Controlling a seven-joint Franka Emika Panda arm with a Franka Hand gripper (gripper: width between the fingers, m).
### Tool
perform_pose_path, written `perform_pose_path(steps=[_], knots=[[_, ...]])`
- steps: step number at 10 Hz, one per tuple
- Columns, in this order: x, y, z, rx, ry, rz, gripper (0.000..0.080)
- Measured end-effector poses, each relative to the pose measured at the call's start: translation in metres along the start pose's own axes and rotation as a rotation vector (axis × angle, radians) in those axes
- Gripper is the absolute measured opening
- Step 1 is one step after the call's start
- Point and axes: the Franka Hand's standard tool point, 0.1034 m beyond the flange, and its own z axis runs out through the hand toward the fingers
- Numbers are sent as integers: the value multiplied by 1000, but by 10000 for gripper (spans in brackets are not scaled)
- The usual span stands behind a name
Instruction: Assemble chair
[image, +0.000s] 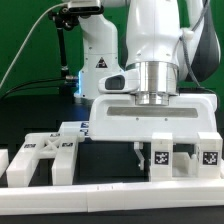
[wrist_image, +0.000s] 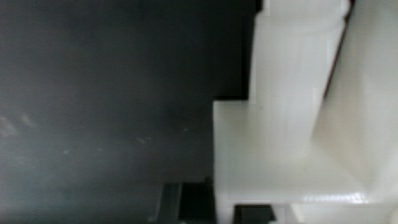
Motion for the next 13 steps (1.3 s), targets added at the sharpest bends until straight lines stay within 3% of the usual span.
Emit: perform_pose_path(steps=[3, 6, 9, 10, 11, 13], knots=[[0, 1, 0, 0, 0, -5, 36], [3, 33, -20, 6, -60, -37, 34], [5, 46, -32, 36, -160, -28, 34], [5, 41, -36, 61, -233, -25, 34], [11, 34, -39, 68, -233, -38, 34], [21, 29, -43, 45, -109, -52, 34]])
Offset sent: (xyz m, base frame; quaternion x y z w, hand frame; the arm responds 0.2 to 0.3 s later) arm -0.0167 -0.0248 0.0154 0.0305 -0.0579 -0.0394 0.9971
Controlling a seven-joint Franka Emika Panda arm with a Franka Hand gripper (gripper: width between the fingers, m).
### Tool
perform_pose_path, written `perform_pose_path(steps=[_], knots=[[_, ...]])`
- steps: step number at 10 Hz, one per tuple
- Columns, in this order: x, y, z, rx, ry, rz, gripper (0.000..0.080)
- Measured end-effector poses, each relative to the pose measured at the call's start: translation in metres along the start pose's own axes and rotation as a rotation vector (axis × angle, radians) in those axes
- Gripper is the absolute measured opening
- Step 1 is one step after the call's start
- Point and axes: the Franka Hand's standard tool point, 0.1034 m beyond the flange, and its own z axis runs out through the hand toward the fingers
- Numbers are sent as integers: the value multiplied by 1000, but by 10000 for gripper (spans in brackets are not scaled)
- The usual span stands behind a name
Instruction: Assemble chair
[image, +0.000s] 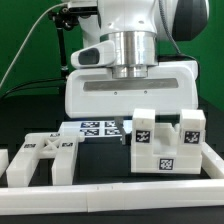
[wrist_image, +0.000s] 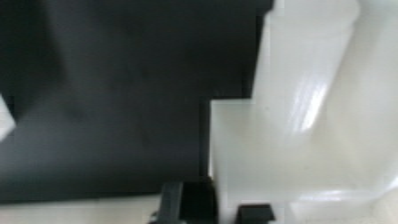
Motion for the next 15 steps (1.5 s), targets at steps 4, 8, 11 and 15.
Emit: perform_pose_path(steps=[4, 8, 11, 15], knots=[[4, 9, -12, 17, -60, 21, 34], [7, 12, -5, 9, -65, 34, 34], [-11, 12, -11, 50, -299, 32, 34], [-9, 26, -38, 64, -715, -5, 34]])
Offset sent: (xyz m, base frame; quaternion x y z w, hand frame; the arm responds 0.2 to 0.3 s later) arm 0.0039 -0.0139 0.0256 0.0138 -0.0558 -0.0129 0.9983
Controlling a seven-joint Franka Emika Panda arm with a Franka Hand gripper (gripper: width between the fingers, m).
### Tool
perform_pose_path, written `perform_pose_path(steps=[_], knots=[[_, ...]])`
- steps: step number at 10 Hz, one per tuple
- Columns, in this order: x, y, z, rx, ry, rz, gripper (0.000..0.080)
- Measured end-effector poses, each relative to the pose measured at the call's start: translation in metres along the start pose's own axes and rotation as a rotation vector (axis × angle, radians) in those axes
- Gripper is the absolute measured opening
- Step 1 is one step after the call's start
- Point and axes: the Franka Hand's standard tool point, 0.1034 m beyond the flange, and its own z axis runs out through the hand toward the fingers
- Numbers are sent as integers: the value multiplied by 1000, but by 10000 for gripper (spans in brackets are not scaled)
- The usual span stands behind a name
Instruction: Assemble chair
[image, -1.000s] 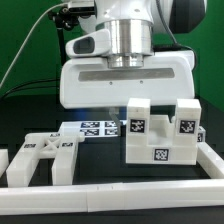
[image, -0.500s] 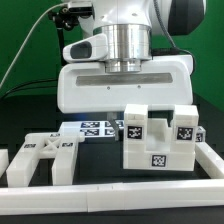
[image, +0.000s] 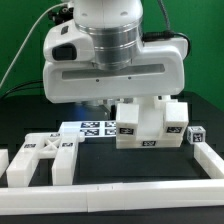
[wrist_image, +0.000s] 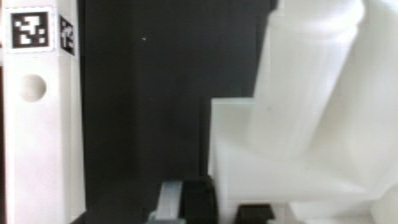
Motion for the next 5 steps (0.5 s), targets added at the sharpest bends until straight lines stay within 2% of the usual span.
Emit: perform_pose_path(steps=[1, 2, 3, 4, 5], knots=[[-8, 1, 5, 7, -108, 9, 34], [-1, 2, 6, 3, -136, 9, 34], [-6, 4, 10, 6, -206, 10, 34], [3, 10, 11, -2, -253, 4, 34], [21, 15, 3, -6, -261, -9, 34]])
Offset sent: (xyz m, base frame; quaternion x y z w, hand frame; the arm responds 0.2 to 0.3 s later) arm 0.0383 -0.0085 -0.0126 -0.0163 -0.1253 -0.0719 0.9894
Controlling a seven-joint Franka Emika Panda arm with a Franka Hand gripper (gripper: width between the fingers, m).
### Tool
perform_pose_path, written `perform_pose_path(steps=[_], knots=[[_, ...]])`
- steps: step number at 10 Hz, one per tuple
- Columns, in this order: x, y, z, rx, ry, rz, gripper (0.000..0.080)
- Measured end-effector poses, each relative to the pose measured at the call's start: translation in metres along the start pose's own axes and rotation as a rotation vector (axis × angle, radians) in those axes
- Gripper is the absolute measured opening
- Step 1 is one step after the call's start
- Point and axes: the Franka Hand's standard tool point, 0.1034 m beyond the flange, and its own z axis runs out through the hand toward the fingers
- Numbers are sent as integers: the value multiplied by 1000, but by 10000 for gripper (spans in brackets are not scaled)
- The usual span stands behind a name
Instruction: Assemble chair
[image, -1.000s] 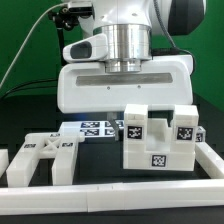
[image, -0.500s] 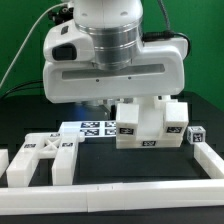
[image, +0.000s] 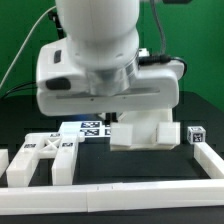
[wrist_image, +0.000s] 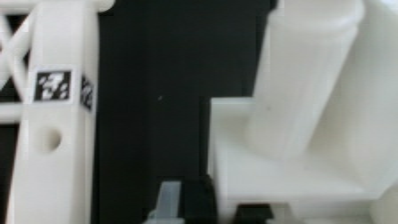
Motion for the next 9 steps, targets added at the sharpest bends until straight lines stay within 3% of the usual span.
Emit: perform_pose_path(steps=[2, 5, 7, 9], knots=[[15, 10, 3, -4, -3, 36, 34], [15, 11, 4, -3, -7, 37, 34], [-2, 13, 24, 8, -136, 60, 34], [1, 13, 37, 10, -171, 77, 34]])
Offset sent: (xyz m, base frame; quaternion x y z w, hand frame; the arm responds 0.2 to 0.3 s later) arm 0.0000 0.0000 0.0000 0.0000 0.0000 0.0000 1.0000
